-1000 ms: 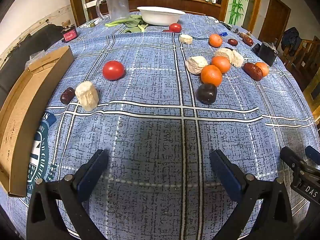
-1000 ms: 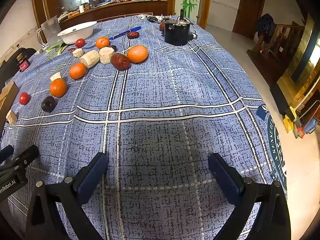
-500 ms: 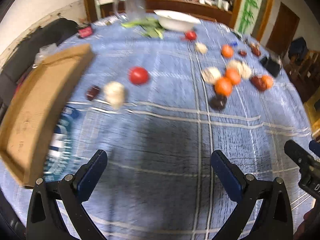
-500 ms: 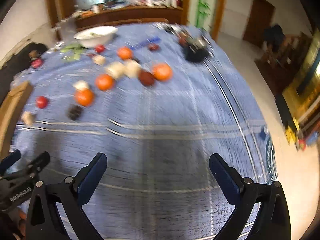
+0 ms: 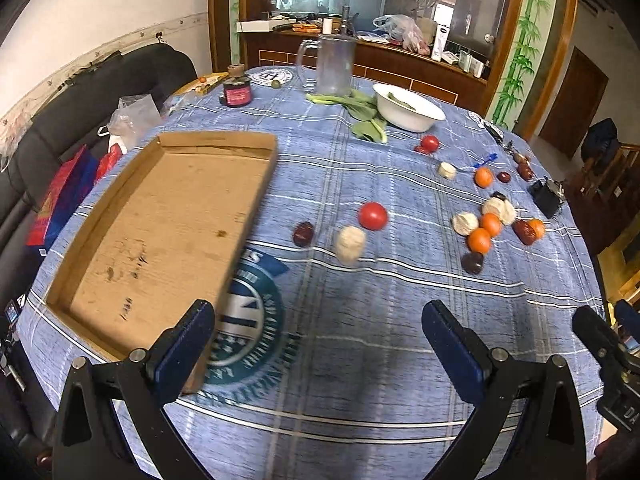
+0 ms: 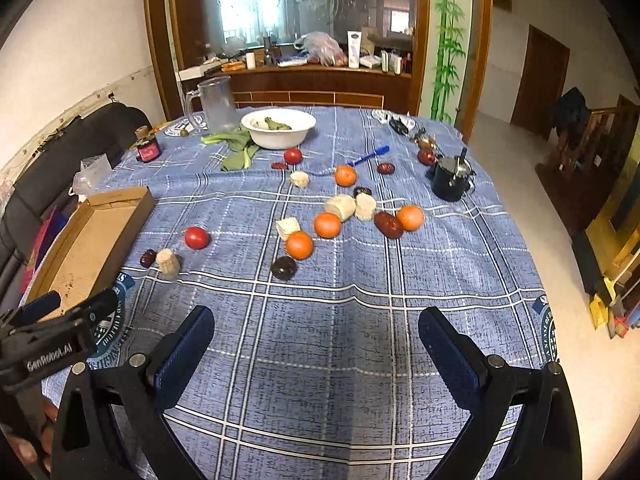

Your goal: Organize fruits

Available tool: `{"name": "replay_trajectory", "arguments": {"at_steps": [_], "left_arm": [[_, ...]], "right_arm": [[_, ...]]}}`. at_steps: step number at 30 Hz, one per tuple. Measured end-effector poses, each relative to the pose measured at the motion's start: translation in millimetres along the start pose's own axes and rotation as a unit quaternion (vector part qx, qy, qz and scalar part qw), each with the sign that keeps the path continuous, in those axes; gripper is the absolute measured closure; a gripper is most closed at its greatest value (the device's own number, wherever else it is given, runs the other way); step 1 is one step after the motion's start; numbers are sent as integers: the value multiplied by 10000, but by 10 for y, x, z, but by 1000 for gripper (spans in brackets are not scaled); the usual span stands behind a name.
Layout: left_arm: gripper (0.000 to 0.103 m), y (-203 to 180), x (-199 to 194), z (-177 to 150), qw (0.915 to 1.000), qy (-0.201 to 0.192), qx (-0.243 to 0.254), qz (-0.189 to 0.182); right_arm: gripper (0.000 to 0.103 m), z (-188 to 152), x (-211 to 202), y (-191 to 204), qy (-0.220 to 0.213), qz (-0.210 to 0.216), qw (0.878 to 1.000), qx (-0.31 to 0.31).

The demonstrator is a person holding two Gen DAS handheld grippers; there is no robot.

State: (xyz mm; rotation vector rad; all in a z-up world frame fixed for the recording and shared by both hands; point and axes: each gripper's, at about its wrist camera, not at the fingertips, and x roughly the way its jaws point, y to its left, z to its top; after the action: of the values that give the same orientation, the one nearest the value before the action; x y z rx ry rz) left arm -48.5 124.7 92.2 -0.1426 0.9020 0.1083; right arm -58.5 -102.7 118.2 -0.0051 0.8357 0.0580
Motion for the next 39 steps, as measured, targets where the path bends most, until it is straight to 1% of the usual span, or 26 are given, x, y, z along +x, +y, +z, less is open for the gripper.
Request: {"name": "replay_trajectory", "arguments": {"at_steps": [2, 5, 8, 14, 19, 21, 30, 39], "left_arm": [[0, 64, 33, 21, 10000, 12, -22, -28], [0, 78, 41, 19, 9999, -29, 118, -25], [0, 55, 17, 37, 9995, -140, 277, -22], [0, -14, -20, 81, 9983, -316, 466, -138], [0, -89, -64, 86, 9966, -485, 635, -184], [0, -113, -66, 85, 9963, -491, 682, -205], [0, -143, -40, 86, 9963, -451, 687, -265], [0, -161, -69, 75, 9960, -521, 687, -235]], "right_arm": [[0, 5, -12, 44, -25, -39, 10000, 0], [0, -4, -3, 94, 43, -94, 9999, -5], [0, -24, 7, 132, 88, -155, 9998, -20], [0, -33, -16, 166, 52, -299, 9995, -22], [0, -54, -5, 115, 61, -348, 9993, 101], [0, -58, 8, 91, 95, -336, 9993, 165], [0, -60, 25, 46, 137, -361, 9989, 270], [0, -57, 31, 30, 160, -329, 9989, 279]]}}
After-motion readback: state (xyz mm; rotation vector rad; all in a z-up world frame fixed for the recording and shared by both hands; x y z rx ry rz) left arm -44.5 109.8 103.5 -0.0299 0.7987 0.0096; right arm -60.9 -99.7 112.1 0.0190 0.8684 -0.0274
